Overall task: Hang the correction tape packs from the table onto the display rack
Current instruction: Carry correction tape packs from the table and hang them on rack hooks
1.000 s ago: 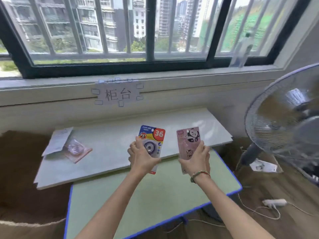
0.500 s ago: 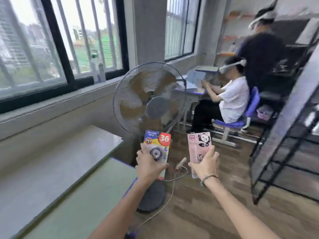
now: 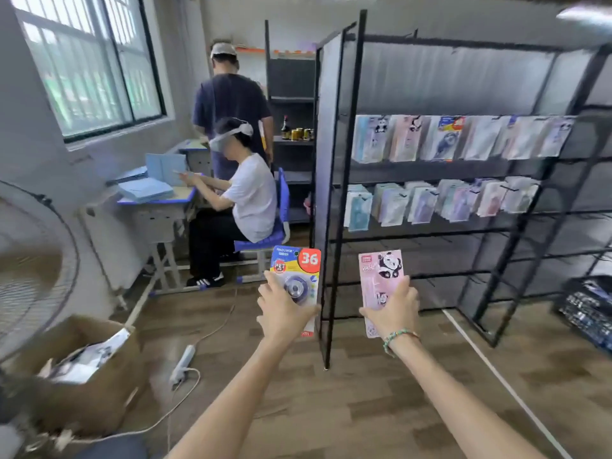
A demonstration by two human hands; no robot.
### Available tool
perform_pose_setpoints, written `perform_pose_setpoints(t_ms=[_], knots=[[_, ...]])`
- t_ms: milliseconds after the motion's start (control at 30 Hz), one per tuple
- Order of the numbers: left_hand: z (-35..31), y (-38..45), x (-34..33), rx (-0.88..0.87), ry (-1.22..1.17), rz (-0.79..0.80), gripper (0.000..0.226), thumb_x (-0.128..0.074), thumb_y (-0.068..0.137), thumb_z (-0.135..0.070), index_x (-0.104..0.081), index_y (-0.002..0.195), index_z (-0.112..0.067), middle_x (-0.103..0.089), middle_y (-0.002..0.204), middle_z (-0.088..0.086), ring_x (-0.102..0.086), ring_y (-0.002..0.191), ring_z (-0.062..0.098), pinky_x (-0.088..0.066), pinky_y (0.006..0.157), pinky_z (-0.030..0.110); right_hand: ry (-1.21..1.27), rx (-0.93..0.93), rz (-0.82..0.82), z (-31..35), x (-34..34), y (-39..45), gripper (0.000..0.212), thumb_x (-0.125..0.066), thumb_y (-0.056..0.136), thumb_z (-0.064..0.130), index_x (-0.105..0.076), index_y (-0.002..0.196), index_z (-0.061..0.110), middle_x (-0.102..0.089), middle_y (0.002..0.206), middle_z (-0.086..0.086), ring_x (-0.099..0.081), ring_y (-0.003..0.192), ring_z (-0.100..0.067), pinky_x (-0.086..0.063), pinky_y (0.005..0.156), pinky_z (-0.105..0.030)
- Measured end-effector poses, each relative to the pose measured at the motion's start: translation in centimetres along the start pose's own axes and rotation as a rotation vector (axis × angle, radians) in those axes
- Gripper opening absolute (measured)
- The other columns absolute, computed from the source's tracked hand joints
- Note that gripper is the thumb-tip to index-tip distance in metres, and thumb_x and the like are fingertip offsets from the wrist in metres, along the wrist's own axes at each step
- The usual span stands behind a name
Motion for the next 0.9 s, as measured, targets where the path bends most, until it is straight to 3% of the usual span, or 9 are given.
perform_pose_setpoints(t_ms=[167, 333, 467, 900], knots=[[-7.5, 1.7, -12.2, -0.057, -0.003, 0.146, 0.116, -0.086, 0.059, -0.046, -0.014, 0.144, -0.013, -0.035, 0.13, 0.009, -0.037, 0.125, 0.031, -0.042, 0.095, 0.055, -0.026, -0.125, -0.088, -8.4, 5.6, 6.6, 0.118, -0.086, 0.064, 0.031, -0.01, 0.148, 0.0, -0.035, 0.135, -0.017, -0.04, 0.124, -0.035, -0.038, 0.096, -0.039], [-14.9, 2.9, -22.5, -0.149, -0.012, 0.257, 0.124, -0.086, 0.061, -0.045, -0.006, 0.149, -0.012, -0.032, 0.136, 0.01, -0.034, 0.13, 0.031, -0.04, 0.099, 0.052, -0.05, -0.242, -0.172, -15.5, 10.3, 12.3, 0.116, -0.084, 0.067, 0.034, -0.008, 0.149, 0.002, -0.034, 0.138, -0.017, -0.038, 0.126, -0.034, -0.037, 0.098, -0.039], [-19.8, 3.9, -30.8, -0.188, -0.007, 0.331, 0.117, -0.086, 0.06, -0.046, -0.014, 0.145, -0.01, -0.035, 0.134, 0.01, -0.037, 0.128, 0.031, -0.042, 0.096, 0.056, -0.083, -0.331, -0.223, -21.0, 13.7, 17.0, 0.113, -0.083, 0.068, 0.036, -0.009, 0.148, 0.003, -0.034, 0.137, -0.016, -0.039, 0.124, -0.034, -0.04, 0.094, -0.04], [-37.9, 7.4, -52.9, -0.332, 0.012, 0.453, 0.118, -0.086, 0.065, -0.042, -0.009, 0.148, -0.01, -0.034, 0.135, 0.012, -0.036, 0.128, 0.032, -0.041, 0.095, 0.054, -0.13, -0.495, -0.371, -35.5, 25.6, 33.4, 0.116, -0.082, 0.07, 0.039, -0.004, 0.15, 0.005, -0.031, 0.141, -0.014, -0.035, 0.129, -0.033, -0.041, 0.095, -0.041]])
Point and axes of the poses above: each hand's wrist, its own y-axis towards the middle knuckle, its own x-axis out of the back of the hand, z = x × y, the point moved 9 cm from there along y, towards the middle knuckle
